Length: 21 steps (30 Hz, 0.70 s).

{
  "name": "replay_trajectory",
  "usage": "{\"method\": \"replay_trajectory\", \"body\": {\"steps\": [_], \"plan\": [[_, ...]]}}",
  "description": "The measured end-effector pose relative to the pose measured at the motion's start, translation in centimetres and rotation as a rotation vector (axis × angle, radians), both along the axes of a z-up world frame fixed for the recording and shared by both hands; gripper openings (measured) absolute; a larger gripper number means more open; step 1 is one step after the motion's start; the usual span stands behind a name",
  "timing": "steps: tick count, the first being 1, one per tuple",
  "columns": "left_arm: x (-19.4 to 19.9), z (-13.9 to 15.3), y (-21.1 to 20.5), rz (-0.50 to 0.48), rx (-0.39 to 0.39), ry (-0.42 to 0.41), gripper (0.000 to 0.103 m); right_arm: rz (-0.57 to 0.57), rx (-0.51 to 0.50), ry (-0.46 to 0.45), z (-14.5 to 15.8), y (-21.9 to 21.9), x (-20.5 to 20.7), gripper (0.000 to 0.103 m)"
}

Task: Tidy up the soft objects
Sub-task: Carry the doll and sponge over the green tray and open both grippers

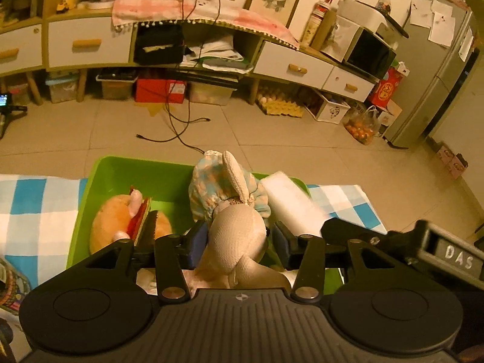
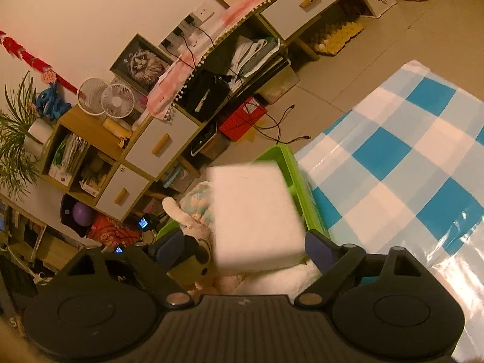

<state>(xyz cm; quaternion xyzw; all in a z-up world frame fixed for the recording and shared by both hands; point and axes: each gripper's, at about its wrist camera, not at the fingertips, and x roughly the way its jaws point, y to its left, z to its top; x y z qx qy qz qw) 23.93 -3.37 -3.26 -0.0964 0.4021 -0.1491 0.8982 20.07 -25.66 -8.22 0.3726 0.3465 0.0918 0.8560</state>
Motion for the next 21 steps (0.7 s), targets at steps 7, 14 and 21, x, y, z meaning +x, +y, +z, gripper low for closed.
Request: {"method": "replay_trajectory", "body": {"steps": [7, 14, 21], "plan": [[-0.9, 0.6, 0.3, 0.022, 0.010, -0.012, 0.066, -0.023, 0.008, 0.000, 0.5, -0.7, -0.6, 0.073], [-2.5, 1.7, 1.4, 0.049, 0.018, -0.014, 0.075, -0.038, -0.016, 0.007, 1.5, -1.4, -1.9, 0.073], [-5.1, 3.0, 3.4, 0.065, 0.019, -0.036, 0.080, -0.079, -0.032, 0.036, 2.1, -3.4, -4.0, 0.074]]}}
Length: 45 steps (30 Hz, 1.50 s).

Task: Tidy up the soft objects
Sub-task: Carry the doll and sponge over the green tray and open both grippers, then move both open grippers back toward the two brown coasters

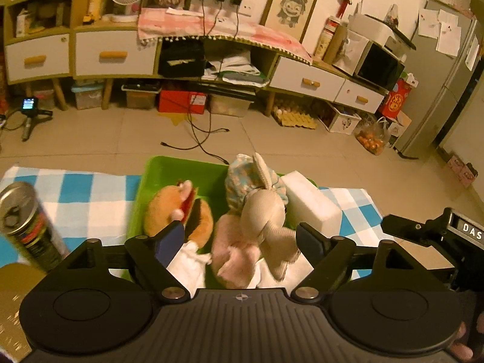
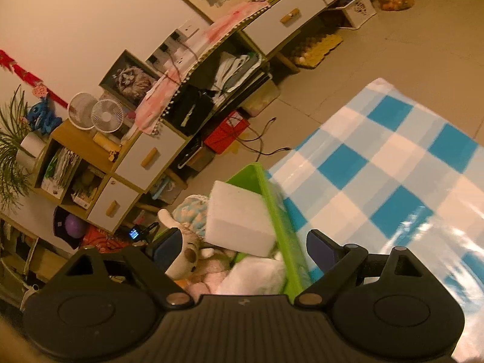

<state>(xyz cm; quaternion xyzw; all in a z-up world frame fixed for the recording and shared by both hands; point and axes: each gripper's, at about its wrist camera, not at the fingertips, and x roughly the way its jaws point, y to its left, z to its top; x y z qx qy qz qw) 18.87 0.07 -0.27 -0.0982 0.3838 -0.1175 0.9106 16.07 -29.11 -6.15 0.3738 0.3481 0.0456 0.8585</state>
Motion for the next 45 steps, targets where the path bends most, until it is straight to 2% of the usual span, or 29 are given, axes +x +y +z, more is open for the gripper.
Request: {"method": "replay_trajectory", "body": {"steps": [12, 20, 27, 32, 36, 45], "plan": [[-5.8, 0.7, 3.7, 0.010, -0.055, -0.007, 0.084, -0.003, -0.017, 0.071, -0.3, -1.5, -4.8, 0.074], [-10.2, 0.3, 5.7, 0.009, -0.048, -0.015, 0.087, 0.067, -0.079, 0.087, -0.3, 0.2, -8.0, 0.074], [-13.3, -1.7, 7.3, 0.025, -0.058, 0.002, 0.090, 0.145, -0.110, 0.075, -1.1, 2.3, -10.4, 0.075], [-14.5, -3.1, 7.9, 0.029, -0.029, 0.019, 0.091, 0.206, -0.138, 0.066, -2.0, 3.8, -11.5, 0.075], [-15.5, -4.3, 8.3, 0.028, 0.008, -0.005, 0.098, 0.269, -0.181, 0.057, -2.9, 5.5, -12.4, 0.075], [-16.3, -8.2, 8.3, -0.021, 0.083, 0.066, 0.098, 0.408, -0.349, -0.025, -4.4, 9.3, -14.5, 0.077]]}}
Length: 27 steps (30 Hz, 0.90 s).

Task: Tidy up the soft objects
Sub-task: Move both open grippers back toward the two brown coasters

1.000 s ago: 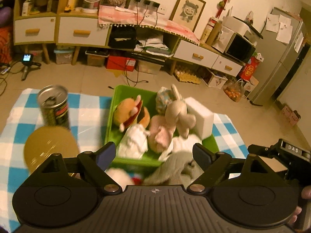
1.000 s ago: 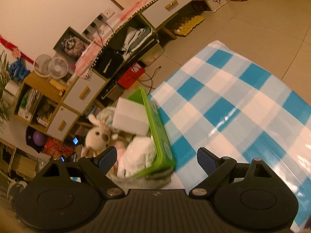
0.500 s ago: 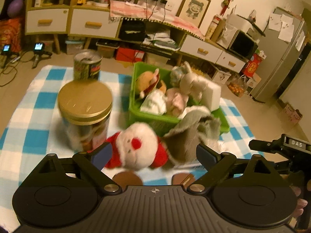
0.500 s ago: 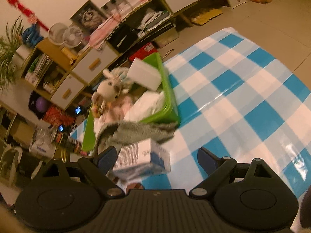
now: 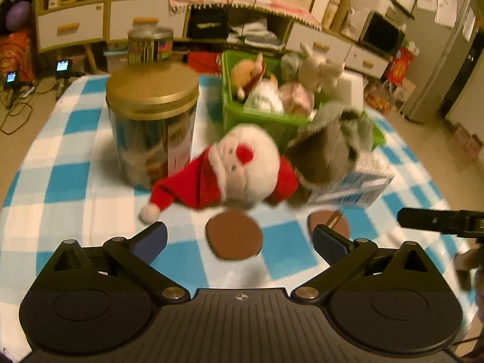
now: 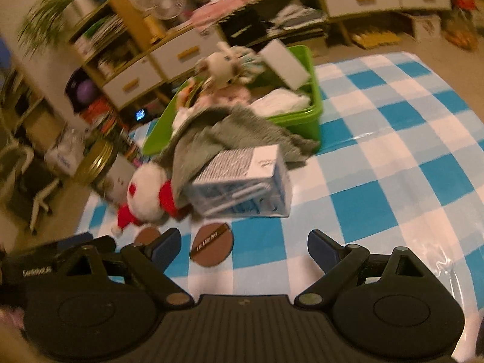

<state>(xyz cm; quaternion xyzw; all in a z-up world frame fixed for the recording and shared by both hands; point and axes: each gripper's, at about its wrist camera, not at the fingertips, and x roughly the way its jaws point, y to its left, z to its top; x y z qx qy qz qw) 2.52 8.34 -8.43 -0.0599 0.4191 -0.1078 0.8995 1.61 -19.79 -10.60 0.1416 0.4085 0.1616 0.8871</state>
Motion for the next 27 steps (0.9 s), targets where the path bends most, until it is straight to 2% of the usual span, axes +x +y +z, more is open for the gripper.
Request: {"method": "replay_trajectory", "body": {"steps": [7, 12, 15, 27], "plan": [[-0.6, -2.6, -0.7, -0.043, 0.071, 0.006, 0.098, 0.057, -0.093, -0.049, -1.9, 1.6, -0.5, 0.080], [-0.9, -4.2, -1.4, -0.073, 0.129, -0.030, 0.098, 0.123, -0.157, -0.077, -3.3, 2.8, -0.4, 0.080], [-1.3, -4.8, -1.9, -0.107, 0.178, -0.082, 0.098, 0.146, -0.161, -0.078, -4.0, 3.3, -0.2, 0.080], [-0.9, -5.0, -1.8, -0.130, 0.170, -0.136, 0.097, 0.204, -0.290, -0.192, -5.2, 6.5, 0.2, 0.084]]}}
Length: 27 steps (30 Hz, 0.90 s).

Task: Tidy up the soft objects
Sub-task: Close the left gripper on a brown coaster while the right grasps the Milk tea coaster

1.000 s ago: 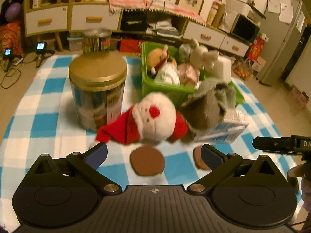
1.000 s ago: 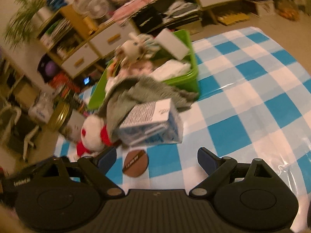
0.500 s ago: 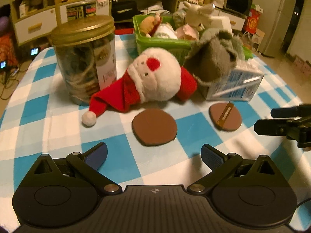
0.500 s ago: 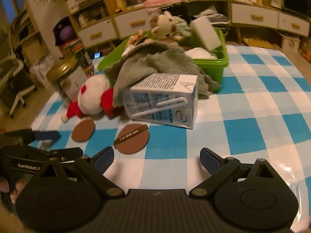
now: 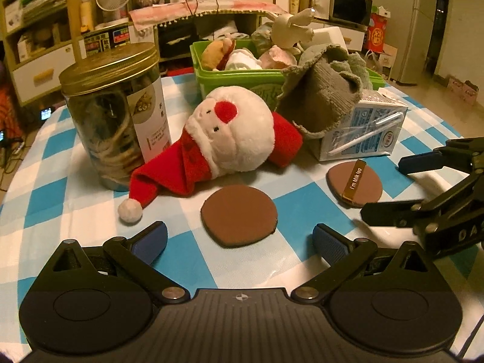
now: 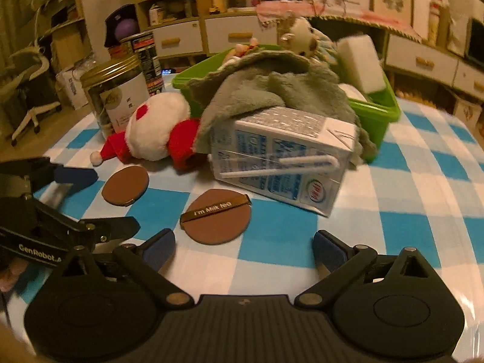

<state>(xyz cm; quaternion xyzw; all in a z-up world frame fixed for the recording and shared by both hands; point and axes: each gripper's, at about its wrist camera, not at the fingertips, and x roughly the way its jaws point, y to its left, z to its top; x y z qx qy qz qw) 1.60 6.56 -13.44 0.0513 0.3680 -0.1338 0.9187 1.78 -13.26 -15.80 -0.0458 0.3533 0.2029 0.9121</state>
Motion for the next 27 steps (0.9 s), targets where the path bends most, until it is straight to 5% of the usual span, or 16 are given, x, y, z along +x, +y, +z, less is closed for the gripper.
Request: {"method": "replay_trajectory", "body": {"steps": [6, 18, 23, 27], "plan": [[0.6, 0.2, 0.4, 0.023, -0.003, -0.004, 0.092, 0.008, -0.011, -0.028, -0.1, 1.1, 0.7, 0.082], [0.6, 0.4, -0.1, -0.012, 0.000, -0.018, 0.078, 0.042, -0.036, -0.069, 0.2, 1.7, 0.5, 0.057], [0.6, 0.6, -0.6, -0.026, 0.003, -0.023, 0.067, 0.059, -0.029, -0.071, 0.4, 1.8, 0.4, 0.039], [0.5, 0.8, -0.9, -0.040, 0.009, -0.024, 0.056, 0.054, -0.005, -0.059, 0.6, 1.4, 0.6, 0.037]]}}
